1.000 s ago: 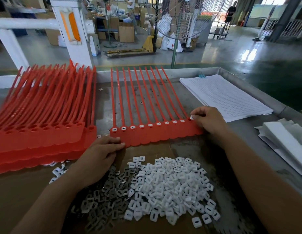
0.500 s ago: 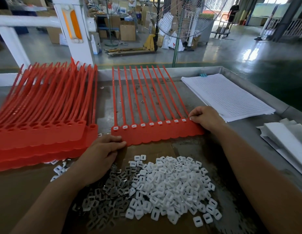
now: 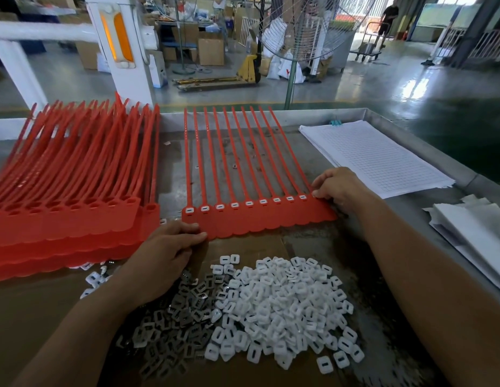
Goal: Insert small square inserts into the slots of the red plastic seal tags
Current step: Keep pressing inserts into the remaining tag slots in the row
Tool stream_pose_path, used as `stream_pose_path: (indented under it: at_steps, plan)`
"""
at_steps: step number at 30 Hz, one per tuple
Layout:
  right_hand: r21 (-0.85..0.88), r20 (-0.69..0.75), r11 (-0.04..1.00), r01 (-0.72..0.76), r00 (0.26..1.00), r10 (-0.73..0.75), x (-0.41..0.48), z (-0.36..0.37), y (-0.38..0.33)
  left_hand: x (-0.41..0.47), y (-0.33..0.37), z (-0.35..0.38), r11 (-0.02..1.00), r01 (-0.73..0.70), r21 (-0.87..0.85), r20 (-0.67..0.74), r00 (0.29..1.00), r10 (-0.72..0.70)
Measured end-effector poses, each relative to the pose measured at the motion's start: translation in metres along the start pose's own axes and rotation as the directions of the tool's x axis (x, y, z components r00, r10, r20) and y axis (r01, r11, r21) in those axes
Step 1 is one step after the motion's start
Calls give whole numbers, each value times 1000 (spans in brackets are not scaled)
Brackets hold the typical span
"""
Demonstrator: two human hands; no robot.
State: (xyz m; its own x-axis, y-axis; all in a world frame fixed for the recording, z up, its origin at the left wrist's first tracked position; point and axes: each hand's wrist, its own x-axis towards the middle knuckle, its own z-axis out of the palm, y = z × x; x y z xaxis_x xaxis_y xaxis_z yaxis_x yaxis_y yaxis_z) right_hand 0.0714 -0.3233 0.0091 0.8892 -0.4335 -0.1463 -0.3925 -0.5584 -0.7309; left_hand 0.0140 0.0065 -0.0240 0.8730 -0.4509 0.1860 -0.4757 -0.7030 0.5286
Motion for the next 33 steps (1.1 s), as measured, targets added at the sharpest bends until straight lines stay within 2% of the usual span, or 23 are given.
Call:
stream_pose_path:
  at_steps: [7, 10, 15, 19, 24, 28, 30, 33]
  plan:
    - [-33, -86, 992, 124, 988, -126, -16, -1, 12, -1, -1, 1, 1000, -4, -4, -2, 1000, 4]
    - [-34, -107, 992, 123, 986, -126, -27, -7, 13, 0, 0, 1, 1000, -8, 16, -7, 1000, 8]
    - [-95, 68, 994, 56, 996, -50, -44, -18, 14, 0, 4, 3, 996, -25, 86, -43, 999, 28]
    - [-79, 153, 997, 4, 988, 8, -47, -24, 18, -2, 9, 4, 985, 1, 171, -70, 997, 11]
    - [149, 206, 986, -72, 978, 40, -49, -24, 18, -3, 13, 5, 964, 56, 259, -118, 993, -26]
    - [358, 312, 922, -144, 950, 27, -54, -14, 11, -3, 13, 4, 947, 98, 305, -122, 990, -63]
    - [481, 302, 858, -182, 953, 33, -55, -5, 6, -4, 13, 5, 945, 101, 311, -122, 990, -66]
    - [548, 237, 820, -167, 971, 40, -52, 4, -1, -6, 16, 8, 947, 129, 296, -155, 984, -86]
